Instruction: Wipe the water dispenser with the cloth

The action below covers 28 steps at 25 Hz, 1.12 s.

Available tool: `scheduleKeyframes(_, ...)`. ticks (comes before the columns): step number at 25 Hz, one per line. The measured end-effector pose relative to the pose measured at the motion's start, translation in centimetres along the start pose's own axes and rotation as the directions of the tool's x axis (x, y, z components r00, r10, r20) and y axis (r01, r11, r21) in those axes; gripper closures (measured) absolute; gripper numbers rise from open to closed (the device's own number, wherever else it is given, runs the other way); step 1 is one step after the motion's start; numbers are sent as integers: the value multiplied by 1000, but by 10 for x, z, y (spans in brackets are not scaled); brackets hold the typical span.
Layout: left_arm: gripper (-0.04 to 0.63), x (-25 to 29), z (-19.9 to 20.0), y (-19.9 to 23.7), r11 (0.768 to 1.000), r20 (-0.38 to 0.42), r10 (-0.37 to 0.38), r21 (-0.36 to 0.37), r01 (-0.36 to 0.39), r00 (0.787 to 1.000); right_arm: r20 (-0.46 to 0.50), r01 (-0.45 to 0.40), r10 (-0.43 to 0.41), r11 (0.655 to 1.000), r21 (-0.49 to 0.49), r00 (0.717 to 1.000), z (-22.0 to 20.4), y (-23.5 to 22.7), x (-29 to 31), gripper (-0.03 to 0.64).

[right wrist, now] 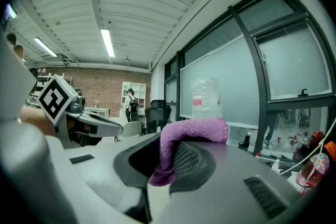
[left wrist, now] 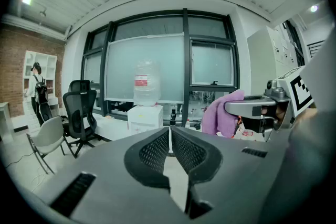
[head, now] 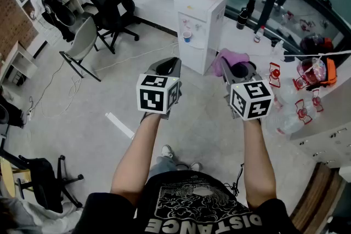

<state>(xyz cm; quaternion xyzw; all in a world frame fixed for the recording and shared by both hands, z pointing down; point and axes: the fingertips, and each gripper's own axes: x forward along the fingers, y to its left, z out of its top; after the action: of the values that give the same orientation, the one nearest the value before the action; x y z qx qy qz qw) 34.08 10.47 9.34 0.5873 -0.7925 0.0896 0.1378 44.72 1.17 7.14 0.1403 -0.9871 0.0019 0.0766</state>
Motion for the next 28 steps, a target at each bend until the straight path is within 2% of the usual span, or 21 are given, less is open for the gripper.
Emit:
scheduleKeyframes(9, 560, 11, 4, 6, 1000, 1, 4, 8, -4, 1000, 6, -5, 5, 1000, 31, 1000, -5, -5, 11, 571)
scheduleKeyframes(15, 560, 31, 10, 29, 1000, 7, -16, 7, 16, 1000, -8, 2, -2, 999, 41, 1000, -6, -4, 41, 571)
scheduleKeyframes(21, 560, 64, 13, 81, 998, -3, -64, 8, 64, 998, -30, 34, -33, 998, 50, 999, -5, 5, 101, 571)
scheduleKeyframes(28, 560, 104, 28, 166, 988, -19, -152, 24, 153, 988, -56, 109, -106, 992, 67, 993, 7, 28, 191, 571)
